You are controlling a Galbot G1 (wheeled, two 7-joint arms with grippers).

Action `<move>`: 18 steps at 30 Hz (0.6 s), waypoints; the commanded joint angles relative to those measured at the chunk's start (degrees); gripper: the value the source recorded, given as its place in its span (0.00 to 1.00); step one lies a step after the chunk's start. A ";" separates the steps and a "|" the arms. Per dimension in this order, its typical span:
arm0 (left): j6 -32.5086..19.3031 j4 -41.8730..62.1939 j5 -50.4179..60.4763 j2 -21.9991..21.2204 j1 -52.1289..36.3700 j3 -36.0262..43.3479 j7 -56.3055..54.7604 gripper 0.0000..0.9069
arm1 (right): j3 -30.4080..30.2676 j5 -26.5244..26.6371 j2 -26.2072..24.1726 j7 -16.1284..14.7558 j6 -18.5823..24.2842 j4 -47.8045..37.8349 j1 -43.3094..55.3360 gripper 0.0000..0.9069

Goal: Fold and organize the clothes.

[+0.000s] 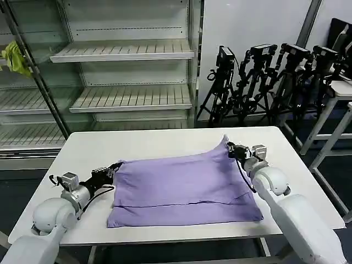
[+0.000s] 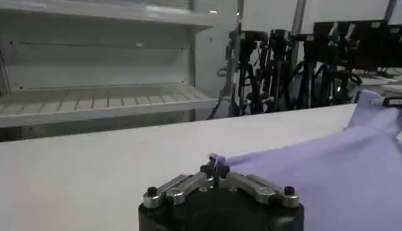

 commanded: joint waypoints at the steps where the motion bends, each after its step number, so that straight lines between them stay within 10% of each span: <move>1: 0.30 -11.12 -1.39 0.70 9.29 -5.10 -0.32 0.06 | 4.13 0.57 -4.23 0.14 0.06 11.00 -8.29 0.00; 18: 0.14 -20.83 -0.03 -0.58 24.08 -12.43 -0.09 0.06 | 8.46 -0.90 -13.03 -0.12 1.30 23.33 -23.98 0.00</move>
